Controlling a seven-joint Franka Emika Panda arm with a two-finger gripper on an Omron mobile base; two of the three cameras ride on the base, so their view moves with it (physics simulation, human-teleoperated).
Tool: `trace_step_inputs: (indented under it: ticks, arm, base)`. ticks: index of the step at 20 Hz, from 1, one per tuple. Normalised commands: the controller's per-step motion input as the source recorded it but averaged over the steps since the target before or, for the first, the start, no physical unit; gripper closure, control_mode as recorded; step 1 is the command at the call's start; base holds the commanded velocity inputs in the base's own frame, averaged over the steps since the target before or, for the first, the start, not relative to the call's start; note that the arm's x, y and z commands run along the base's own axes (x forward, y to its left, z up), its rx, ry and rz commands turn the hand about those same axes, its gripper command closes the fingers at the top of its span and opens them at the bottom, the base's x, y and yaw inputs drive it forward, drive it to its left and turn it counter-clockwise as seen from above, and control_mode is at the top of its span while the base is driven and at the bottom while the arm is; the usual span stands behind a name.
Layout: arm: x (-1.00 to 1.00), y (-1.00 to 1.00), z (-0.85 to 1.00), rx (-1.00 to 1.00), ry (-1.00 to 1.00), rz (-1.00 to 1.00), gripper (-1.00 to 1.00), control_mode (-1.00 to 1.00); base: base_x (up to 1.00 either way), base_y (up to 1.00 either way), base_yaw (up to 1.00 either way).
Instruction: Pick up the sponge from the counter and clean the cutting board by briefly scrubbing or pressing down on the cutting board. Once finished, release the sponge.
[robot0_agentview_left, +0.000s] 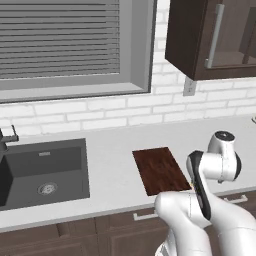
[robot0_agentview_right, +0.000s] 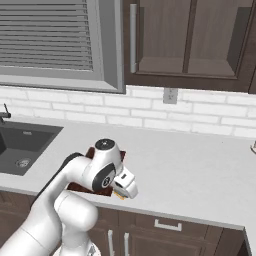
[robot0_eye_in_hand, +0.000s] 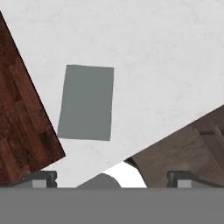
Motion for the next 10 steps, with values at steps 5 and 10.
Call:
trace_step_inputs:
  ticks: [5, 10]
  arm:
    - [0.08, -0.07, -0.05, 0.05, 0.06, 0.00, -1.00, -1.00]
    - [0.17, -0.06, 0.00, 0.08, 0.00, 0.00, -1.00, -1.00]
  base:
    - [0.00, 0.00, 0.00]
    - [0.00, 0.00, 0.00]
